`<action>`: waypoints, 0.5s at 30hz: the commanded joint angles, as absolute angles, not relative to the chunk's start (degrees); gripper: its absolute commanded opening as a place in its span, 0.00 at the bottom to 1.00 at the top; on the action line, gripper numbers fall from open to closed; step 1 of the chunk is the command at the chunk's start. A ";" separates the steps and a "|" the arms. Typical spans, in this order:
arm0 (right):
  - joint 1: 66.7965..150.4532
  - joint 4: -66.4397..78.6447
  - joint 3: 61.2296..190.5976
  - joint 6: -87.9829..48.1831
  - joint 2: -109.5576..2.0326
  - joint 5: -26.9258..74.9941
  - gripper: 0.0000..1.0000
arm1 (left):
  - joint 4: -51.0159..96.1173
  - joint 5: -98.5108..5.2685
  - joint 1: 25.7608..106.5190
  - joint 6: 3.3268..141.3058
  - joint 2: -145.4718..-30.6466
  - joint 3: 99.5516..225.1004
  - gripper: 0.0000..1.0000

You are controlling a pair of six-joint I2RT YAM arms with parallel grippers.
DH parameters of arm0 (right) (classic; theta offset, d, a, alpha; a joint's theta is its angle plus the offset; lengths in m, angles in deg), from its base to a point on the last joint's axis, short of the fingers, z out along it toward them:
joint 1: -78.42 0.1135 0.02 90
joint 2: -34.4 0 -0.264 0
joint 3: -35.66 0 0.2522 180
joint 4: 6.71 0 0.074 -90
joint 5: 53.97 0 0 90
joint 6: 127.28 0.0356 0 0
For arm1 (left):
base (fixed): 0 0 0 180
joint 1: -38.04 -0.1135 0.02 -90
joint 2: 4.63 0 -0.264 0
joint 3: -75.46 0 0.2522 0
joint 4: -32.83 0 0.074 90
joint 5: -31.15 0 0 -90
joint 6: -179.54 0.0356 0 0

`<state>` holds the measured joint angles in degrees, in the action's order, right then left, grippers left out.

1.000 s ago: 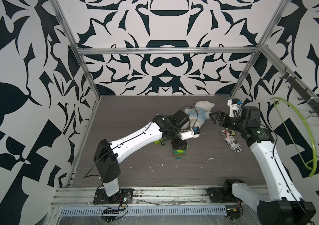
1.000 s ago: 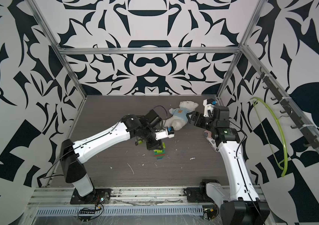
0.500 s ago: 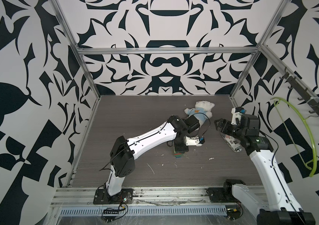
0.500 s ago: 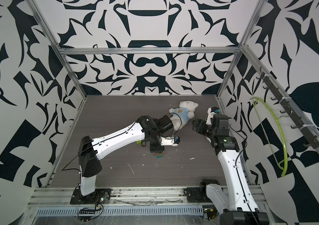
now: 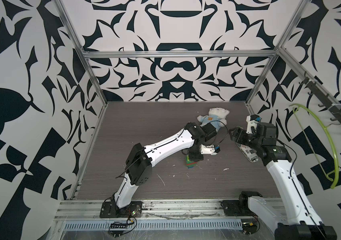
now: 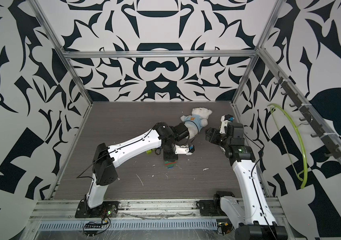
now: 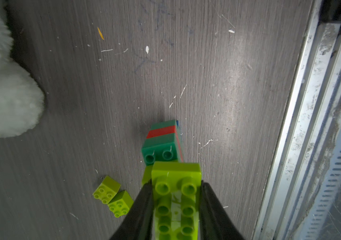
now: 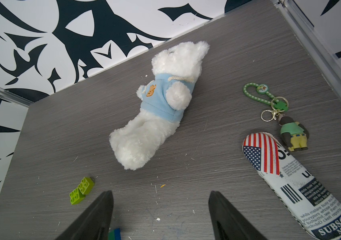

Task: Assemble a carrot with lego
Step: Assemble the lego brick with the lego brick.

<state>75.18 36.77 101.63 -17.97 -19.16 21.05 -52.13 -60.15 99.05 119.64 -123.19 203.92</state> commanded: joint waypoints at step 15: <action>75.37 35.00 101.59 -19.32 -18.78 19.42 0.76 | -55.77 -61.53 97.92 110.23 -125.37 207.95 0.00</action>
